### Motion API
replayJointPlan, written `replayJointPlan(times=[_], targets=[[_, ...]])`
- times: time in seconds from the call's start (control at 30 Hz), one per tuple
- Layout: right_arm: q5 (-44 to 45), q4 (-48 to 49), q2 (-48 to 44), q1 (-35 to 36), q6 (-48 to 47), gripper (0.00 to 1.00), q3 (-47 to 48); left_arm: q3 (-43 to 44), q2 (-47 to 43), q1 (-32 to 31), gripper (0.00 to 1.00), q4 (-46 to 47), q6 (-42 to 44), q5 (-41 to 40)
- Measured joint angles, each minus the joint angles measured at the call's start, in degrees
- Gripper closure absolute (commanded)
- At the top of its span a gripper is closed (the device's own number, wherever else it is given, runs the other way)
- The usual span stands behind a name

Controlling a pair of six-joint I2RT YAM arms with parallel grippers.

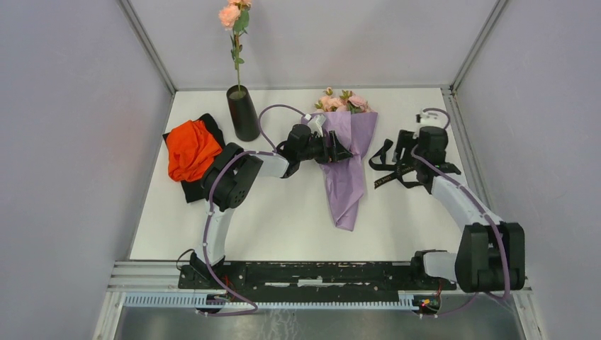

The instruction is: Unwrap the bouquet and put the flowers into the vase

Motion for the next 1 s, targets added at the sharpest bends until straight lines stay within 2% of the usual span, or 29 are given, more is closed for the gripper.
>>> replayJointPlan(times=[0.03,0.13,0.2,0.3,0.53,0.73,1.0], targets=[[-0.31,-0.04,2.01,1.95,-0.35,0.28,-0.09,0.00,0.00,0.00,0.11,0.00,0.00,0.02],[-1.40,0.57,6.69,5.75,-1.01,0.46,-0.09,0.00,0.00,0.00,0.11,0.02,0.00,0.15],[-1.97,0.98,8.90,6.69,-1.16,0.64,-0.09,0.00,0.00,0.00,0.11,0.04,0.00,0.20],[-3.13,2.84,12.59,7.17,-1.05,0.98,-0.07,0.00,0.00,0.00,0.11,0.02,0.00,0.22],[-6.40,5.27,21.55,7.28,0.20,1.00,0.20,0.00,0.00,0.04,0.11,0.02,0.00,0.24],[-6.56,6.69,22.97,7.06,0.39,1.00,0.20,0.00,0.02,0.33,0.11,0.00,0.00,0.55],[-6.95,8.59,25.55,-0.02,1.88,1.00,2.16,-1.64,-0.17,1.01,0.11,1.44,0.02,0.66]])
